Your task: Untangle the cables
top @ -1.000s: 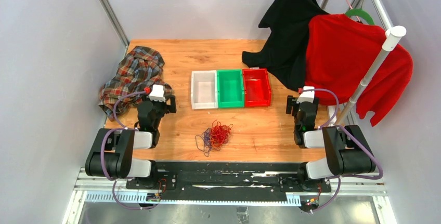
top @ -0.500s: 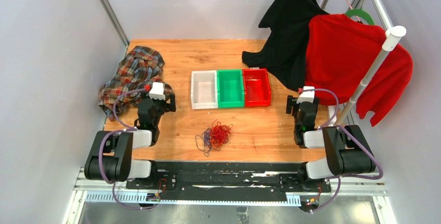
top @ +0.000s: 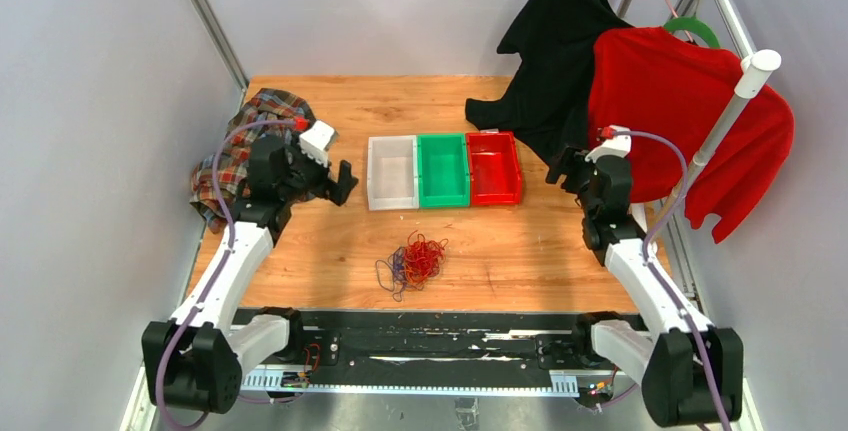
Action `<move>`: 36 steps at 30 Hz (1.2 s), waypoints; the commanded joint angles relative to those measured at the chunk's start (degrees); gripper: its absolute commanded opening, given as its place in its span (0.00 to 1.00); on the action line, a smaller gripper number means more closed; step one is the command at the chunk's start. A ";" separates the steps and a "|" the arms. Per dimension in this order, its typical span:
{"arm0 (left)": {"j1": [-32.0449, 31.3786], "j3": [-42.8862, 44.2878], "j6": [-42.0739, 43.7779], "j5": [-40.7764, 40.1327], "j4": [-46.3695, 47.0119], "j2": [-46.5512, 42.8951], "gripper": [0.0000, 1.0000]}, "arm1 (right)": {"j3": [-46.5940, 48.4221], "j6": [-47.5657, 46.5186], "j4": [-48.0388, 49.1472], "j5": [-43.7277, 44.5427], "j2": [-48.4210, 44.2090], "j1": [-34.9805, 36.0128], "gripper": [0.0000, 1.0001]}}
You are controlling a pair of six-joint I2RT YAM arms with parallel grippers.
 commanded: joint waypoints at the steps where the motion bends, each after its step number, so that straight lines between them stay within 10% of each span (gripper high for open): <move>1: -5.82 3.55 2.04 8.71 -18.38 -0.61 0.98 | 0.32 18.69 -5.20 -15.58 -5.49 0.22 0.78; 6: -12.66 5.27 1.80 8.29 -23.73 1.45 0.98 | -2.31 21.92 -2.48 -28.07 -4.81 2.42 0.78; 12: -18.68 4.25 0.65 8.68 -25.98 4.47 0.98 | -0.18 15.20 -14.95 -14.92 -7.32 18.95 0.77; 21: -19.22 -0.14 20.86 4.26 -29.23 7.37 0.98 | 0.03 14.41 -14.01 -2.16 -3.60 38.86 0.76; 36: -24.35 -6.01 22.58 5.49 -20.16 9.19 1.00 | 3.37 19.59 -1.04 -5.76 17.97 48.14 0.74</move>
